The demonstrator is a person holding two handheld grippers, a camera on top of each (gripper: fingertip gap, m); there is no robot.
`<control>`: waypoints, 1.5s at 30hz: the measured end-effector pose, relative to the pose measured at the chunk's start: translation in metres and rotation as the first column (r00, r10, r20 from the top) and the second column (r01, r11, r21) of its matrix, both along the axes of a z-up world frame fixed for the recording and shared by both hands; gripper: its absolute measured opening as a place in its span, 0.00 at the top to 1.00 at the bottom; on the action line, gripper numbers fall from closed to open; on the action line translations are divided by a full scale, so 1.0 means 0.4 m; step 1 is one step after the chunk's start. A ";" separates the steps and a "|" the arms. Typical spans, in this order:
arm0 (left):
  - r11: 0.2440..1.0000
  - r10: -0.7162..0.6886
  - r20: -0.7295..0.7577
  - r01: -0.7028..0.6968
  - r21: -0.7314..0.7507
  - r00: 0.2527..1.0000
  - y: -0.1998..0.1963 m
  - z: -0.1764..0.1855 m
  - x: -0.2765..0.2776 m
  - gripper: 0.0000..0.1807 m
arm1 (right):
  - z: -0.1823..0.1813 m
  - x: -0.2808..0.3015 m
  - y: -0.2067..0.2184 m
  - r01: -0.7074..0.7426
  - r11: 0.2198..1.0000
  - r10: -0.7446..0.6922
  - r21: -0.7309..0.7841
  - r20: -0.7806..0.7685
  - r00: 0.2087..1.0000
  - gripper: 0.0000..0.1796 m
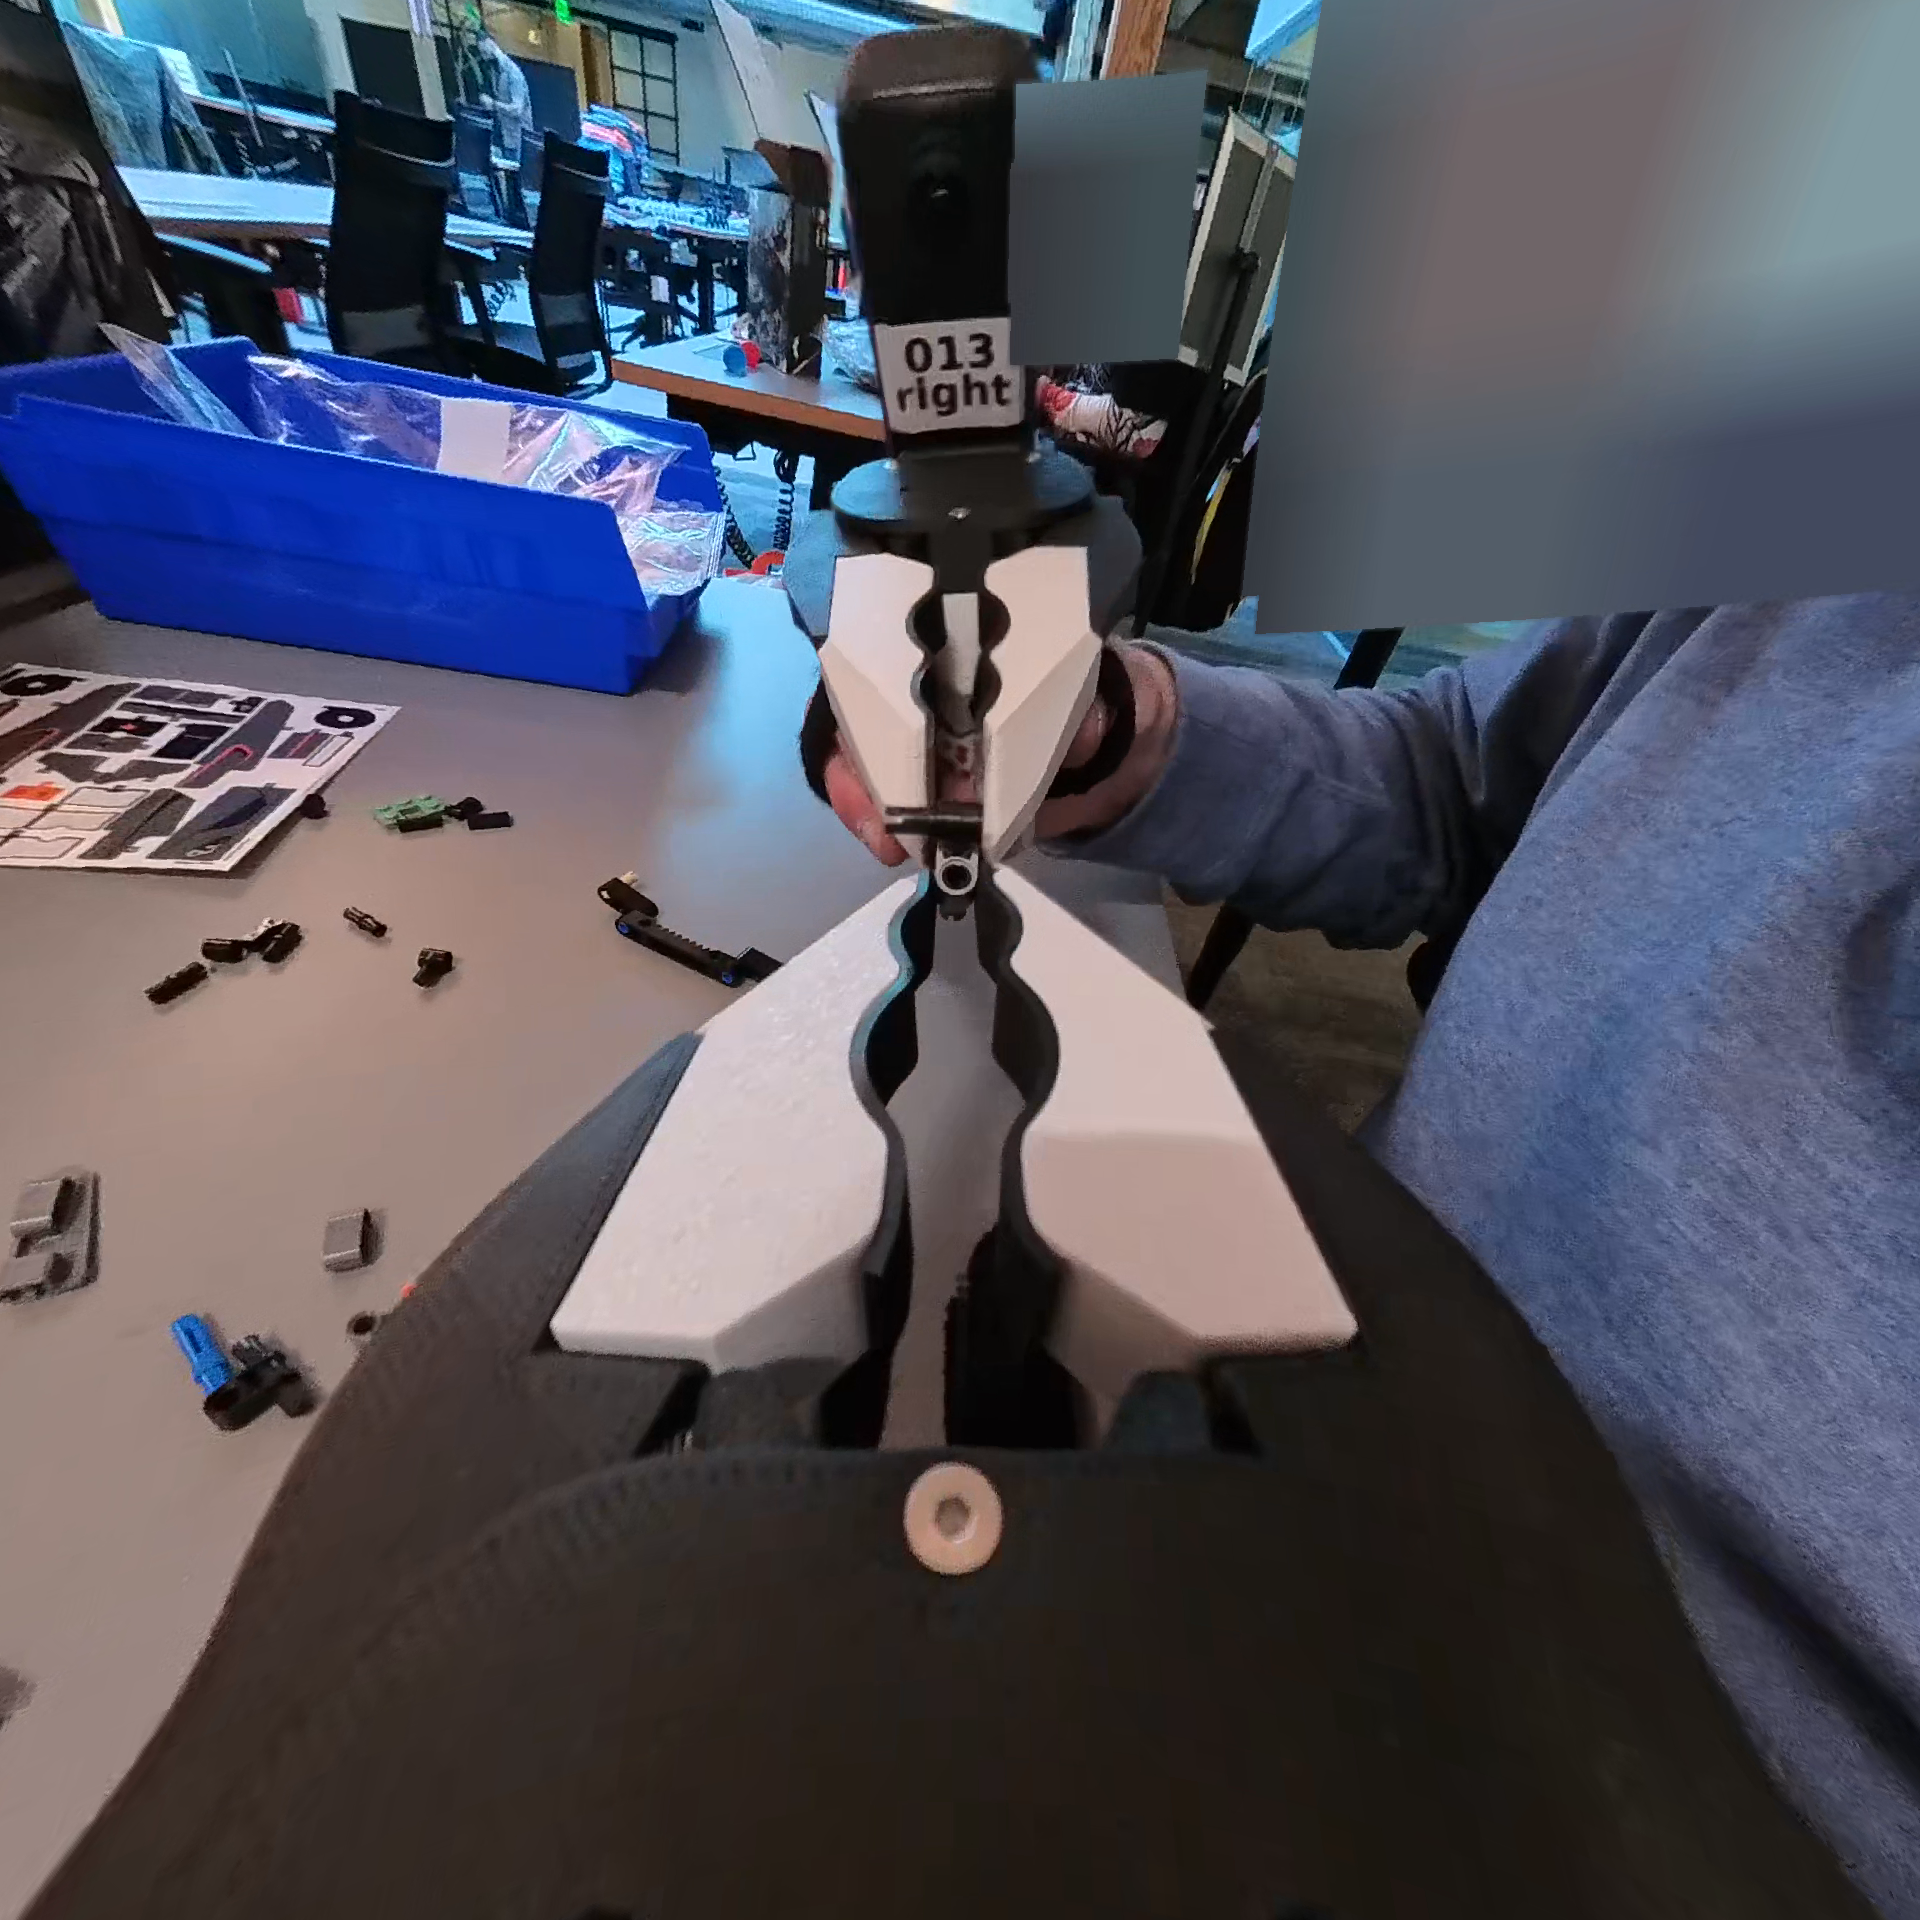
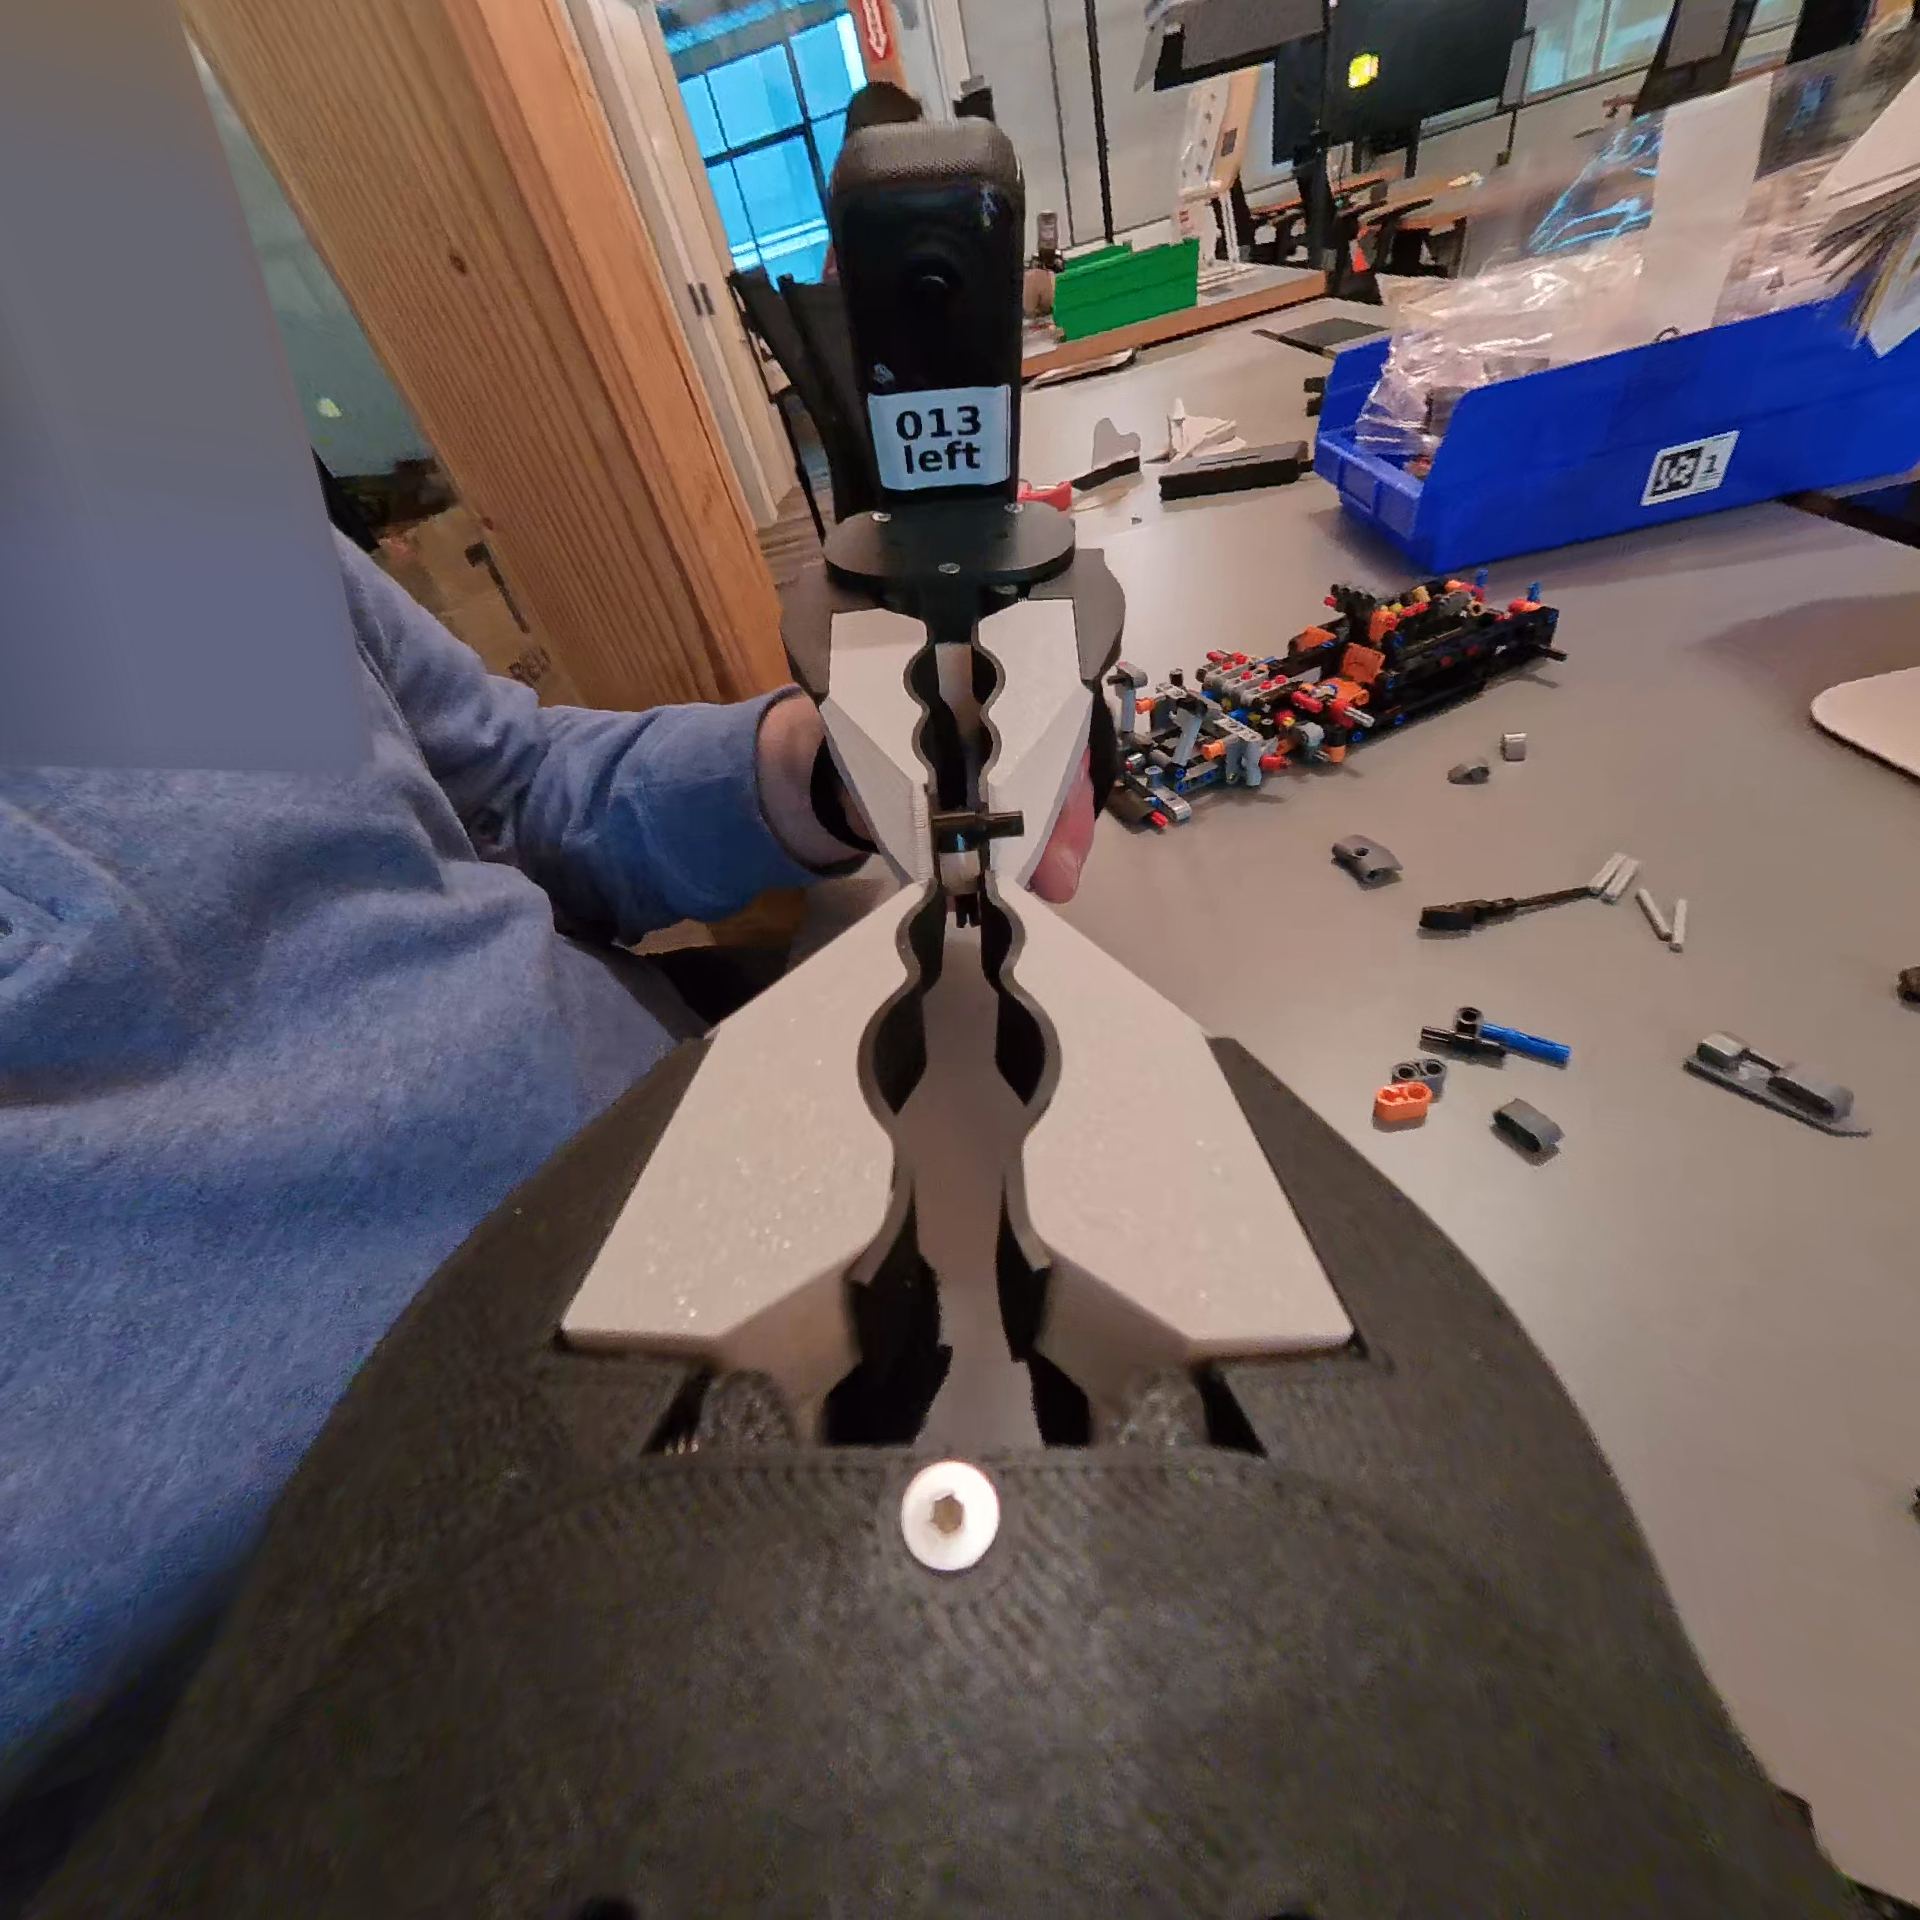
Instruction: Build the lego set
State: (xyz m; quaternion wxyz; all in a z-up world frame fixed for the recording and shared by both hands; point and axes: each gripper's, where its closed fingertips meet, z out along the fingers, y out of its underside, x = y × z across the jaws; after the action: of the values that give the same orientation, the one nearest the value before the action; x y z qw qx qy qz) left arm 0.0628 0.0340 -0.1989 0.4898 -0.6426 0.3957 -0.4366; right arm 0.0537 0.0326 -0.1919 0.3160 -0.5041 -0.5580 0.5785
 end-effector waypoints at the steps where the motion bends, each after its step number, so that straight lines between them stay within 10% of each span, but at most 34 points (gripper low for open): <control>1: 1.000 -0.003 -0.003 0.004 0.004 1.000 0.001 0.001 0.001 0.97 | 0.001 0.001 0.001 0.005 1.000 -0.005 0.001 0.003 1.000 0.98; 21: 0.995 0.096 -0.139 -0.099 -0.009 0.986 -0.002 -0.047 -0.050 0.97 | -0.062 0.000 0.012 0.122 0.985 -0.137 0.121 0.129 0.982 0.90; 30: 0.979 0.202 -0.759 -0.158 0.132 0.619 -0.058 -0.273 -0.179 0.97 | -0.233 -0.021 -0.009 0.094 0.978 -0.157 0.186 0.363 0.918 0.91; 45: 0.983 0.177 -0.803 -0.136 0.120 0.570 -0.057 -0.331 -0.174 0.97 | -0.344 -0.096 -0.016 0.054 0.950 -0.215 0.307 0.520 0.827 0.91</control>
State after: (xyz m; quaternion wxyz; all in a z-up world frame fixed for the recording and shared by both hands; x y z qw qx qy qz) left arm -0.0070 0.0113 -0.3312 0.3065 -0.7918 0.5266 -0.0420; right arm 0.0153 0.0264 -0.3295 0.2518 -0.6369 -0.6633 0.3016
